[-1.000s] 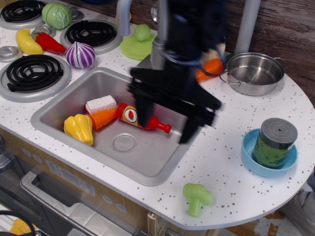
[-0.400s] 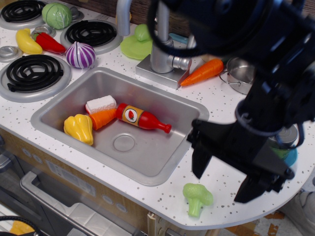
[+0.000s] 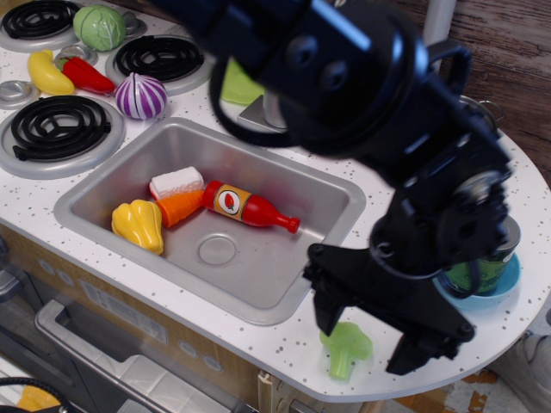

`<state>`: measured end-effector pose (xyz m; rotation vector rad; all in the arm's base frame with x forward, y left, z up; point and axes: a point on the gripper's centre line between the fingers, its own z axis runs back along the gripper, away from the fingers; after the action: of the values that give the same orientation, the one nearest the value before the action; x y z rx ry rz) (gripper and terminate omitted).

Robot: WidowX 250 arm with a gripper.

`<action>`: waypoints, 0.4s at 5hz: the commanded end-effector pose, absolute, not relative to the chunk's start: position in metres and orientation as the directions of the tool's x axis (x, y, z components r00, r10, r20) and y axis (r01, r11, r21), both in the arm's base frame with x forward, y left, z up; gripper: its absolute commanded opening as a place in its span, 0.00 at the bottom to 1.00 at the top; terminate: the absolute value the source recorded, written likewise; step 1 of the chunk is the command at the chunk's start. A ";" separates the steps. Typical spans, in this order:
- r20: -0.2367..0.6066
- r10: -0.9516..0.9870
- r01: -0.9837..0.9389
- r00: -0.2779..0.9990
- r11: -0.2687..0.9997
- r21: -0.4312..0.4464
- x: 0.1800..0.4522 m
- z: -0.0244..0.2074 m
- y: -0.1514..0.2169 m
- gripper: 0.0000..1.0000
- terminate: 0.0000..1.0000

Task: Put broccoli in pot or pan

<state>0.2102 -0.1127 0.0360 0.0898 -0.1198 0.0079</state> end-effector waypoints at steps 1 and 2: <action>0.182 0.031 -0.039 0.983 0.998 0.040 0.221 0.029 -0.103 1.00 0.00; 0.200 0.038 -0.048 0.979 0.998 0.045 0.223 0.021 -0.100 1.00 0.00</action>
<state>0.2191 -0.0999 0.0106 0.0196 -0.1927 0.0584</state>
